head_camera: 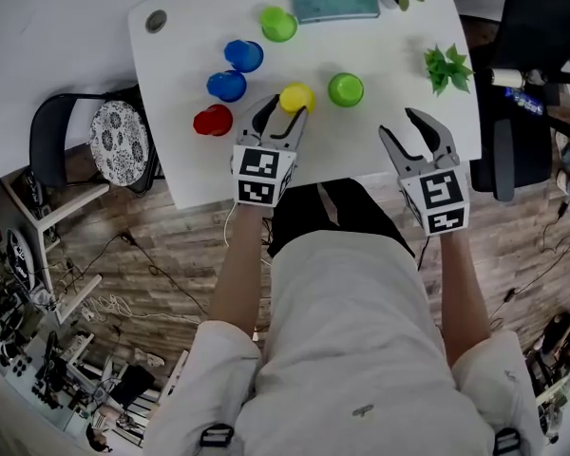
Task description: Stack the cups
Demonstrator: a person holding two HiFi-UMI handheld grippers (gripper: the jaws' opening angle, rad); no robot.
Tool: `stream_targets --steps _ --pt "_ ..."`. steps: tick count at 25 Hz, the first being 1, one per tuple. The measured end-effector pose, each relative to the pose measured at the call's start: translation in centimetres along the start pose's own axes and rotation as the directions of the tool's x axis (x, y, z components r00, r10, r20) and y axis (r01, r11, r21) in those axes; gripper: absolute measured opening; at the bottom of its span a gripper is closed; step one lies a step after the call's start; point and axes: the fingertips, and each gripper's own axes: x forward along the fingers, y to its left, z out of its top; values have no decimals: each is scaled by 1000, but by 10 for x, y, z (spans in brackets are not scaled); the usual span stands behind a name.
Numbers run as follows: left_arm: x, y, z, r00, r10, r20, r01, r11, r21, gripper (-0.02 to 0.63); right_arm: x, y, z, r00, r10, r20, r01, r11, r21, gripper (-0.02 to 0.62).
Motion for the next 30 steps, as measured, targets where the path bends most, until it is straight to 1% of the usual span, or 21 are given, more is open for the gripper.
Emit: stream_targets --steps 7,13,21,25,30 --pt "13 -15 5 999 -48 -6 48 997 55 221 -5 0 -2 1000 -15 -4 15 1000 3 221" --pt "20 -21 6 997 -71 1 71 996 60 221 -7 0 -3 1000 -21 -7 21 1000 8 221" --pt "21 -22 6 997 -73 14 72 996 61 222 -10 2 0 1000 -27 -3 27 1000 11 222" --pt "18 -25 9 996 -92 15 91 993 69 260 -11 4 4 1000 -24 6 24 1000 10 222" --pt "-2 -16 17 997 -60 51 57 996 73 262 -7 8 12 1000 -17 16 17 1000 -7 222"
